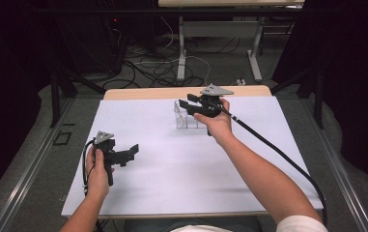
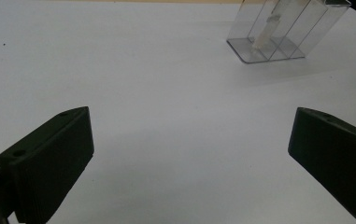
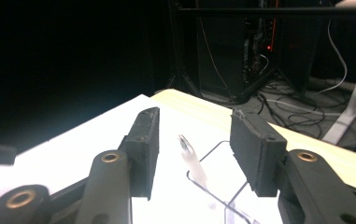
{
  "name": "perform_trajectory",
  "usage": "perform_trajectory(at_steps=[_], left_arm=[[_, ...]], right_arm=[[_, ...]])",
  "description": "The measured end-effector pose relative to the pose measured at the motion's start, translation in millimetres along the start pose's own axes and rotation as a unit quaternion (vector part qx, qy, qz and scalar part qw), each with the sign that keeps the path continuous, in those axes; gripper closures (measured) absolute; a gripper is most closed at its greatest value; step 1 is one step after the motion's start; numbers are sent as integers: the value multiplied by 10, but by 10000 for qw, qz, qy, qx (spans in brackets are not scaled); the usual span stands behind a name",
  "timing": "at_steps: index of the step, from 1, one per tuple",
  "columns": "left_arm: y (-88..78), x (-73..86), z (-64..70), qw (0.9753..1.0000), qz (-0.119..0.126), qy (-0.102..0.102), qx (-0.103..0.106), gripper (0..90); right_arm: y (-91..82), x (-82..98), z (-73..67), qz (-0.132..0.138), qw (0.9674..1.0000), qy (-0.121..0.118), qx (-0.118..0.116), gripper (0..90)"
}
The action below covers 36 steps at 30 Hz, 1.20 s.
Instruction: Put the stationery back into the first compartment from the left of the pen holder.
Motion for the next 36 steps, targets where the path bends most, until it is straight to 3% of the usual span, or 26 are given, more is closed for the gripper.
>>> perform_trajectory(at_steps=[2,6,9,11,13,15,18,19,20,22,27,30,33,36], left_arm=[[3,-1,3,10000,9,-3,2,2],[9,-2,10,10000,13,-8,13,2],[8,-1,13,10000,3,5,11,2],[10,0,14,10000,-1,2,11,2],[15,1,15,10000,-7,8,11,2],[20,0,18,10000,6,22,16,2],[26,2,25,10000,20,8,7,2],[23,1,26,10000,-13,20,14,2],[24,1,28,10000,-8,26,15,2],[26,1,31,10000,-10,28,25,2],[27,5,35,10000,-32,42,24,2],[22,5,33,10000,-60,45,40,2],[23,7,32,10000,-65,42,36,2],[28,9,37,10000,-31,33,16,2]], right_arm=[[-60,-29,-55,7,9999,52,-87,495],[-189,-64,-131,-59,9998,-93,-177,445],[-280,-60,-163,-136,9996,47,-258,336],[-332,-41,-180,-385,9986,92,-344,249],[-374,-8,-189,-767,9962,19,-422,170],[-414,45,-205,-1218,9914,-155,-443,153],[-481,148,-233,-1745,9814,-801,-42,151],[-502,184,-249,-1840,9778,-1001,60,150],[-525,218,-268,-1833,9764,-1135,103,150],[-572,289,-307,-1774,9763,-1231,129,148],[-669,497,-399,-2002,9707,-1328,84,115],[-735,605,-431,-2059,9690,-1365,96,106],[-815,700,-415,-2071,9691,-1329,154,104],[-931,801,-345,-2217,9663,-1279,265,104]])
Point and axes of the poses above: each handheld gripper's, and its own axes: y roughly forward along the jaws, x roughly out of its underside, z roughly to its right, the point moved 3 cm from there along y, roughly forward along the jaws, and after that the axes turned 1 degree about z, right-handed, at the moved point
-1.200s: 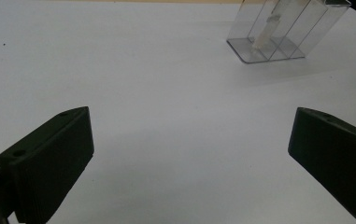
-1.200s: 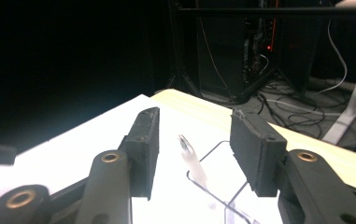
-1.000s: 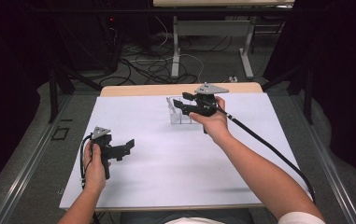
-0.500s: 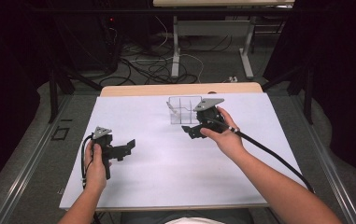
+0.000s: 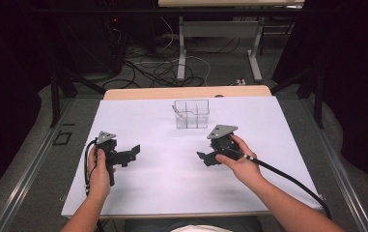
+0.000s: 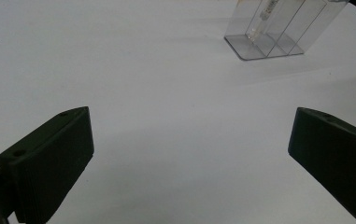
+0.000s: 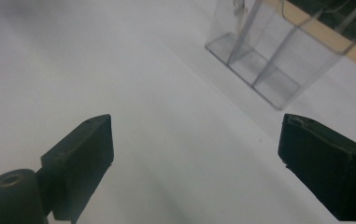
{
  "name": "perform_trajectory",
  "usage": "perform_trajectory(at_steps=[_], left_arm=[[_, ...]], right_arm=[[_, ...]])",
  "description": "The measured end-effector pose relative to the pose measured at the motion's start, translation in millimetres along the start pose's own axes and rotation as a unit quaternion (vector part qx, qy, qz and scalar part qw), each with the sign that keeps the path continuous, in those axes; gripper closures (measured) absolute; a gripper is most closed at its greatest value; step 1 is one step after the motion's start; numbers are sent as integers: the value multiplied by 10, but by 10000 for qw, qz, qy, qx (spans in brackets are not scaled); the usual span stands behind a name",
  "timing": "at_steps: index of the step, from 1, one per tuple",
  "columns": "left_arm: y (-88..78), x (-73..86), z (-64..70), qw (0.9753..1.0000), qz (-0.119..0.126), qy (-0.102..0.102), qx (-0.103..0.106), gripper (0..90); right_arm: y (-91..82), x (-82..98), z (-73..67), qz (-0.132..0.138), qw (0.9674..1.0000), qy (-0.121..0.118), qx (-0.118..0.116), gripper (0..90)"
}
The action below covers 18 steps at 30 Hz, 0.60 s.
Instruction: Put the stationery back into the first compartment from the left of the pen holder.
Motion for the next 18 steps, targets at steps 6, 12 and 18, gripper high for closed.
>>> perform_trajectory(at_steps=[6,12,18], left_arm=[[7,5,-3,10000,-25,-9,-15,2],[23,9,13,10000,-84,5,7,2],[49,18,17,9999,-117,42,26,2]], right_arm=[[-150,345,186,115,9974,713,41,105],[-306,628,472,265,9901,1314,415,107],[-402,777,702,421,9804,1756,781,107]])
Point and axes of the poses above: each handheld gripper's, and its own axes: y roughly forward along the jaws, x roughly out of its underside, z roughly to its right, the point moved 3 cm from there along y, roughly forward along the jaws, and after that the axes turned 1 degree about z, right-handed, at the moved point
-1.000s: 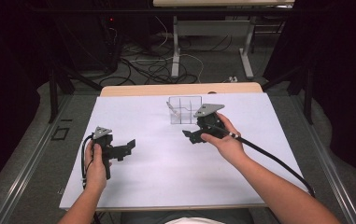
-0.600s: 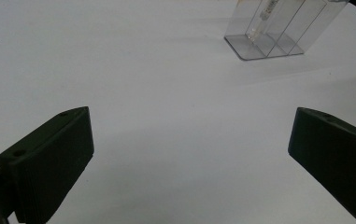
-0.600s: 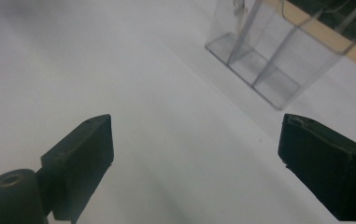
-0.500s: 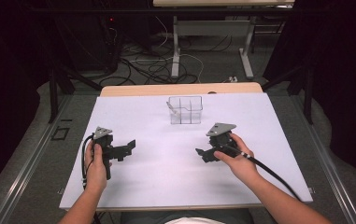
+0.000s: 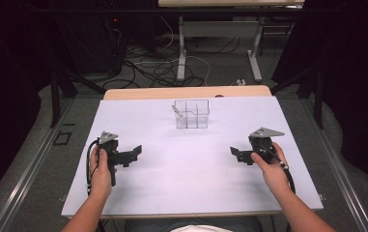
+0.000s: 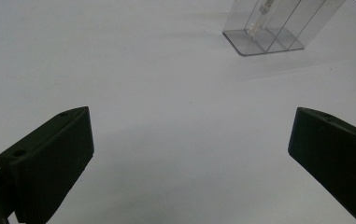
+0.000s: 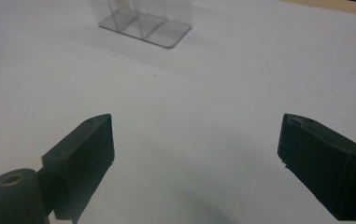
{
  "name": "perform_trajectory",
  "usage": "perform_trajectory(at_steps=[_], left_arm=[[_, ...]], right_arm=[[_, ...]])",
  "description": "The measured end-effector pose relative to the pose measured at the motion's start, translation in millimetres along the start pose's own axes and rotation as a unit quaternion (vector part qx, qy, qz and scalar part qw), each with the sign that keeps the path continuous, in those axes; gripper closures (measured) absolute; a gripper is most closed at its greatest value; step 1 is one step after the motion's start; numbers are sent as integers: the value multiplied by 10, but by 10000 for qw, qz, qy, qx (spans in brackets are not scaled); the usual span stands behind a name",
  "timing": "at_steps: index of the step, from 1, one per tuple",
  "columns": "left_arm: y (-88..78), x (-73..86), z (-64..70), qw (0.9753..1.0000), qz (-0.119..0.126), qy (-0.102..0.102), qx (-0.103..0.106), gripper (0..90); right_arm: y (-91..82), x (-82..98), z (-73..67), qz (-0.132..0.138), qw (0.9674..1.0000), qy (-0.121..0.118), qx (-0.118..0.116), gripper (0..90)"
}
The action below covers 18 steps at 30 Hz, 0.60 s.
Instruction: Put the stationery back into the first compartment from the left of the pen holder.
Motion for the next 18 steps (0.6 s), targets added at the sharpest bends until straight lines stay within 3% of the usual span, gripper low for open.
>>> perform_trajectory(at_steps=[6,12,18], left_arm=[[18,8,-19,10000,-25,-1,-8,2],[16,13,-81,9999,1,-84,-75,2],[8,17,-122,9998,-10,-179,-86,2]], right_arm=[[17,77,242,-53,9990,155,407,110],[35,140,368,-111,9977,436,512,111],[51,167,420,-170,9969,498,590,111]])
Point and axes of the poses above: each handheld gripper's, and its own axes: y roughly forward along the jaws, x roughly out of its underside, z roughly to its right, the point moved 3 cm from there along y, roughly forward along the jaws, and after that the axes turned 1 degree about z, right-handed, at the moved point
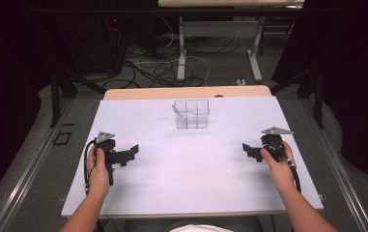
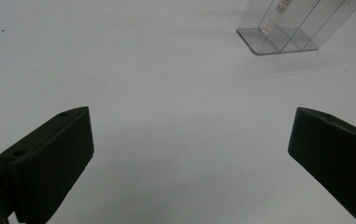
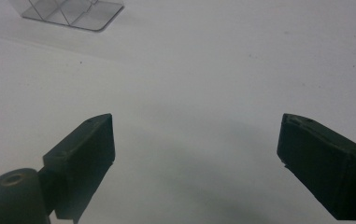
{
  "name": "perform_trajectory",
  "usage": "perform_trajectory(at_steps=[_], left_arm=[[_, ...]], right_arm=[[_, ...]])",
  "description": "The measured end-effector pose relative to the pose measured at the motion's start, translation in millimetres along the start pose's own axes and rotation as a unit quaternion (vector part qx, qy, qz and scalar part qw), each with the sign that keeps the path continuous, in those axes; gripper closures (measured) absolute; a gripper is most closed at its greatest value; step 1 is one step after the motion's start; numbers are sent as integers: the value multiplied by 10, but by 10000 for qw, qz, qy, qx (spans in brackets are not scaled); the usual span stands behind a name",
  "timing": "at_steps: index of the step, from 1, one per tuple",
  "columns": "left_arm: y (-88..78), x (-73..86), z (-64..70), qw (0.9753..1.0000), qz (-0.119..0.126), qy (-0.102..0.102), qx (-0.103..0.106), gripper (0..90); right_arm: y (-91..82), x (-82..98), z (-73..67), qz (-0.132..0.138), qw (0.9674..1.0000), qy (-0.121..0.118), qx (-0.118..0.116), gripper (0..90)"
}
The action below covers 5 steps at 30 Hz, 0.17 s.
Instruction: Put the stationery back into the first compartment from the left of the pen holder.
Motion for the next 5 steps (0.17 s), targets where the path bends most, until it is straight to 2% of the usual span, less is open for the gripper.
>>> perform_trajectory(at_steps=[5], left_arm=[[10,3,-7,10000,61,-42,-17,2]], right_arm=[[-10,-4,21,16,10000,49,10,111]])
Point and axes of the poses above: each handheld gripper's, and its own axes: y roughly forward along the jaws, x roughly out of its underside, z roughly to its right, the point moved 3 cm from there along y, roughly forward along the jaws, and after that the axes turned 1 degree about z, right-handed, at the moved point
